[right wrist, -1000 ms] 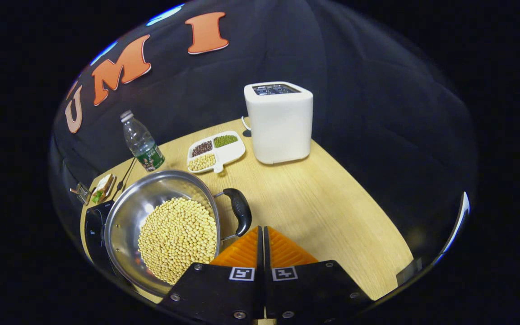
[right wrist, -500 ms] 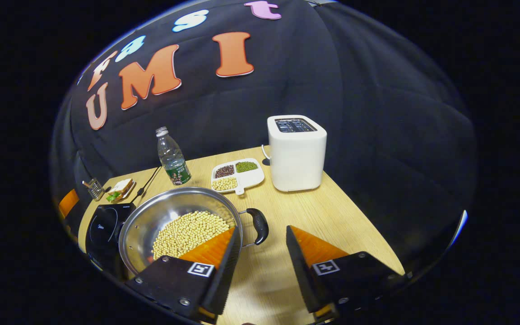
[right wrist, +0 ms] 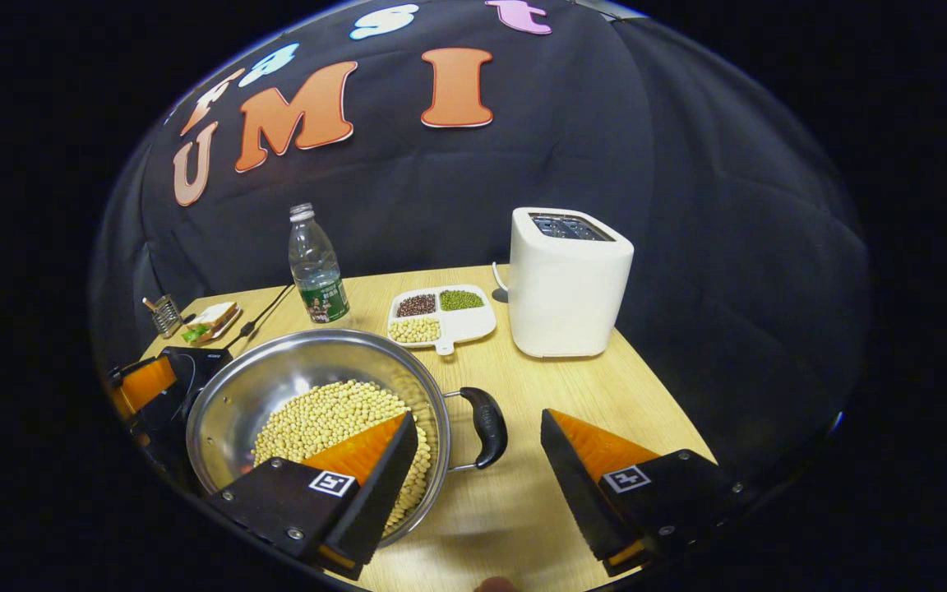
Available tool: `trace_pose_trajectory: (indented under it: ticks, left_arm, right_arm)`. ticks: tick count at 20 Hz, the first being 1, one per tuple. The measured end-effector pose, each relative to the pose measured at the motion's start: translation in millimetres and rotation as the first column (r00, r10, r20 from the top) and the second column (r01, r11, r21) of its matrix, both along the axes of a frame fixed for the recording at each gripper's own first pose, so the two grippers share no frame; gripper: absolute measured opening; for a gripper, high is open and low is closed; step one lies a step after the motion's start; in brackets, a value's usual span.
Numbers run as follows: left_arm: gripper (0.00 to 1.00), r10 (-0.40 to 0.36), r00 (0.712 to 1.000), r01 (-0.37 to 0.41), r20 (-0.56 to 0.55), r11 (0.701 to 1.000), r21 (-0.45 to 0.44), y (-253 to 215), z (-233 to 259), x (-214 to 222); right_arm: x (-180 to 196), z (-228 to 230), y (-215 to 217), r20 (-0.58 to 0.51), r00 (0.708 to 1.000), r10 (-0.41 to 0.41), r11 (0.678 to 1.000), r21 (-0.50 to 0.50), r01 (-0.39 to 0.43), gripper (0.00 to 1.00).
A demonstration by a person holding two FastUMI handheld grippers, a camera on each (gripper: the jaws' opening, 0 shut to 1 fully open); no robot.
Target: First push the handle of the pot to place it horizontally, then grasp the pot with both hands and set it on the induction cooktop.
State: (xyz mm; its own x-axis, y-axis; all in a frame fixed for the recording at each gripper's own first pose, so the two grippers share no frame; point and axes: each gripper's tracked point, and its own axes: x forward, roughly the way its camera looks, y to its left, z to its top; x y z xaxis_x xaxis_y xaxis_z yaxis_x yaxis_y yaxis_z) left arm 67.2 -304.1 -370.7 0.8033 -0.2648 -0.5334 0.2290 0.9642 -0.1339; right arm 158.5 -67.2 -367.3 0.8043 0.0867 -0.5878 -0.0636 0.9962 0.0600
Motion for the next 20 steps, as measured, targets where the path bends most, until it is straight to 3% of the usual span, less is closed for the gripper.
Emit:
trace_pose_trajectory:
  ticks: [6,10,14,17,18,20]
  left_arm:
    - [0.99,-0.032,0.989,0.032,-0.143,0.999,-0.001,-16,-41,-1]
    - [0.99,-0.021,0.965,0.019,-0.263,1.000,-0.009,-22,-68,-9]
    - [0.96,-0.024,0.964,0.030,-0.264,0.999,0.018,-24,-75,-3]
    - [0.95,-0.001,0.965,0.017,-0.261,0.998,0.059,-18,-79,3]
    - [0.92,0.010,0.965,0.010,-0.261,0.997,0.075,-16,-81,4]
    - [0.79,0.014,0.965,0.011,-0.262,0.995,0.095,-17,-83,5]
  right_arm:
    - [10,-20,2,-0.052,0.998,-0.020,1.000,0.022,0.021,0.94]
    - [12,-29,4,-0.074,0.997,-0.016,1.000,0.022,0.018,0.94]
    - [13,-37,6,-0.098,0.995,-0.016,1.000,0.021,0.018,0.93]
    - [12,-42,12,-0.128,0.992,-0.006,0.999,0.050,0.013,0.78]
    - [10,-40,10,-0.130,0.991,-0.012,0.998,0.054,0.019,0.69]
    - [9,-42,10,-0.145,0.989,-0.016,0.998,0.064,0.025,0.65]
